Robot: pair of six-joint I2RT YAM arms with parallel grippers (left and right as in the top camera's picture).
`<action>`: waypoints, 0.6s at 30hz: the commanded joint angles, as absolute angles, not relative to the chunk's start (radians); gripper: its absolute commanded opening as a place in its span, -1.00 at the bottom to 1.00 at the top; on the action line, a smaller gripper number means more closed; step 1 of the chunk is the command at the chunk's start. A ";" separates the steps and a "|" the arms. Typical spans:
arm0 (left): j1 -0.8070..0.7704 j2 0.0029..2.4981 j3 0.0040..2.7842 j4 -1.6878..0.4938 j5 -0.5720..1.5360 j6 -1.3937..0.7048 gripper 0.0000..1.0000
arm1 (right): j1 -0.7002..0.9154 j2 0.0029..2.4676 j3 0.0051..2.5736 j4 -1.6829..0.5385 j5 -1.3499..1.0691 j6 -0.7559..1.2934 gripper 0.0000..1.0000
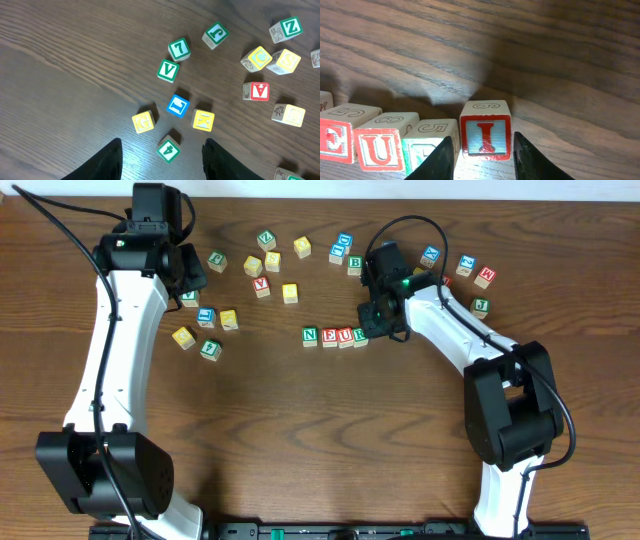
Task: Spell out NEURIPS
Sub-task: 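Carry the red I block right of the green R block and release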
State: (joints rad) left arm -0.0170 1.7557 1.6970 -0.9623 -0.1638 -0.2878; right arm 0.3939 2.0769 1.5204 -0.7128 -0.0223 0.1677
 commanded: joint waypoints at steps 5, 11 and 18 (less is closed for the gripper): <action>-0.016 1.732 1.706 -0.964 -0.177 -0.292 0.01 | 0.386 2.079 1.533 -0.726 -0.014 0.156 -0.37; -0.016 1.732 1.706 -0.963 -0.177 -0.292 0.01 | 0.361 2.039 1.686 -0.852 -0.011 0.156 -0.34; -0.016 1.732 1.706 -0.953 -0.176 -0.292 0.01 | 0.297 2.012 1.882 -0.979 -0.006 0.157 -0.18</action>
